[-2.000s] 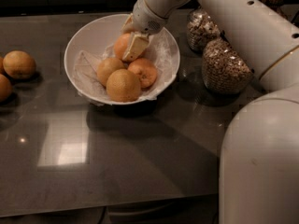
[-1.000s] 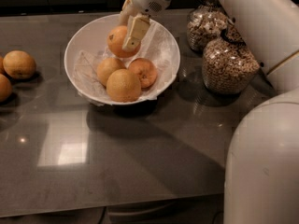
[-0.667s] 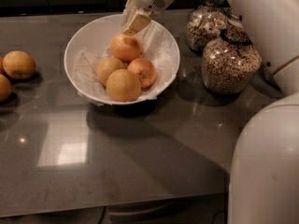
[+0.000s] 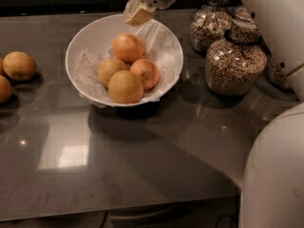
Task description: Pick orange from white bowl
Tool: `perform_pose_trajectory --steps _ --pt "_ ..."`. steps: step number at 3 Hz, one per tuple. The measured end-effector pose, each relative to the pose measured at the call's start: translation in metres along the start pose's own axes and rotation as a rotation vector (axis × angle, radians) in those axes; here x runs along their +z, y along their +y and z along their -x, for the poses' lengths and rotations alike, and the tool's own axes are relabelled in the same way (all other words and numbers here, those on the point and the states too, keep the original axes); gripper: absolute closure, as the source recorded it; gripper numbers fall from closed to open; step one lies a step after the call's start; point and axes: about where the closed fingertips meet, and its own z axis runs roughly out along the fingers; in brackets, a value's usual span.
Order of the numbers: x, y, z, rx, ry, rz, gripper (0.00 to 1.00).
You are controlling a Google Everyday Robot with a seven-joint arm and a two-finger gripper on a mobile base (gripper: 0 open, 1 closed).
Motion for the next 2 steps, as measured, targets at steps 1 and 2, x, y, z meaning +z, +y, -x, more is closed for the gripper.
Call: perform_pose_trajectory --steps 1,2 --pt "0.0000 0.0000 0.0000 0.000 0.000 0.000 0.81" --pt "0.0001 0.0000 0.0000 0.000 0.000 0.000 0.57"
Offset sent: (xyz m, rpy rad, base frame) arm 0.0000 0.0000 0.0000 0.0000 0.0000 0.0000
